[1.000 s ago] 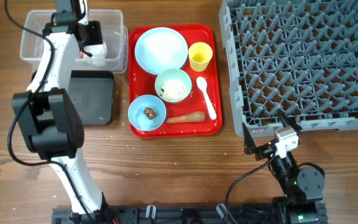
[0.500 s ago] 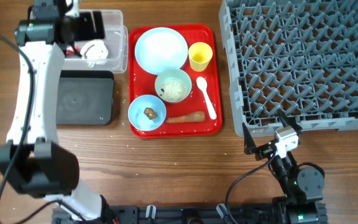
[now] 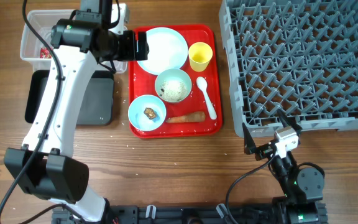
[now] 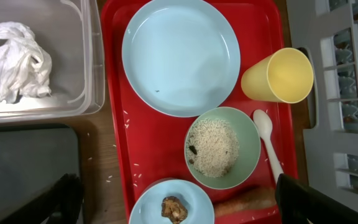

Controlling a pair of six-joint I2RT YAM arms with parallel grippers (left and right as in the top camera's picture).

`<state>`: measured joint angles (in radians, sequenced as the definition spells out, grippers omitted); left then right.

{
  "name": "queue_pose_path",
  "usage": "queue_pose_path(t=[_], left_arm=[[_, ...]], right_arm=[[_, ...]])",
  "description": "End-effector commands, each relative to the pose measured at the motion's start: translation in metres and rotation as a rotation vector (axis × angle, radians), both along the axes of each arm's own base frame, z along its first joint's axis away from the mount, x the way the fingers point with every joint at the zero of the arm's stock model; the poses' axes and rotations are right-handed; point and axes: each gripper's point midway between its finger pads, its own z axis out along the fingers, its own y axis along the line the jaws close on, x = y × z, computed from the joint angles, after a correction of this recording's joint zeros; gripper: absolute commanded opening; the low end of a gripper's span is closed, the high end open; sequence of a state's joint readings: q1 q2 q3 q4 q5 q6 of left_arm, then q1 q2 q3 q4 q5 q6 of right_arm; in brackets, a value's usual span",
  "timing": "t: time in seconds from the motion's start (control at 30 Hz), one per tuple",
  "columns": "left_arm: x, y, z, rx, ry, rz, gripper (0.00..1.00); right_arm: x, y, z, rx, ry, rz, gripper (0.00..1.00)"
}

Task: Sort waste into correct bins and load items into the dishwasher rack
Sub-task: 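Grasp the small blue bowl with the brown scrap using left gripper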

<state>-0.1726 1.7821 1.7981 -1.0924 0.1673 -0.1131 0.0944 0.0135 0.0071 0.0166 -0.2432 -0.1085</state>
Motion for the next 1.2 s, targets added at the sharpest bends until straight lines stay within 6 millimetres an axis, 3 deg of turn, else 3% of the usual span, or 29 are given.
queue_pose_path(t=[0.0, 0.2, 0.37, 0.67, 0.77, 0.9, 1.07, 1.17], left_arm=[[0.001, -0.004, 0.002, -0.04, 0.009, 0.042, 1.0], [-0.007, -0.002, -0.003, -0.075, 0.072, 0.13, 1.0], [-0.047, 0.0, -0.019, -0.064, 0.265, 0.216, 1.0], [-0.093, -0.046, -0.013, 0.003, 0.222, 0.161, 0.98], [-0.11, -0.056, -0.032, -0.001, 0.204, 0.091, 0.98], [-0.122, -0.067, -0.082, 0.07, 0.208, -0.076, 0.94], [-0.128, -0.065, -0.129, 0.096, 0.242, -0.102, 0.83], [-0.135, -0.061, -0.146, 0.122, 0.248, -0.155, 0.82]], right_arm=[[-0.001, 0.001, 0.003, 0.005, -0.012, 0.009, 1.0], [-0.001, 0.001, 0.003, 0.005, -0.012, 0.009, 1.0], [-0.001, 0.001, 0.003, 0.005, -0.012, 0.009, 1.0], [-0.001, 0.001, 0.003, 0.004, -0.012, 0.009, 1.0], [-0.001, 0.001, 0.003, 0.005, -0.012, 0.009, 1.0], [-0.001, 0.001, 0.003, 0.005, -0.012, 0.009, 1.0], [-0.001, 0.001, 0.003, 0.005, -0.012, 0.009, 1.0], [-0.001, 0.001, 0.003, 0.005, -0.012, 0.009, 1.0]])
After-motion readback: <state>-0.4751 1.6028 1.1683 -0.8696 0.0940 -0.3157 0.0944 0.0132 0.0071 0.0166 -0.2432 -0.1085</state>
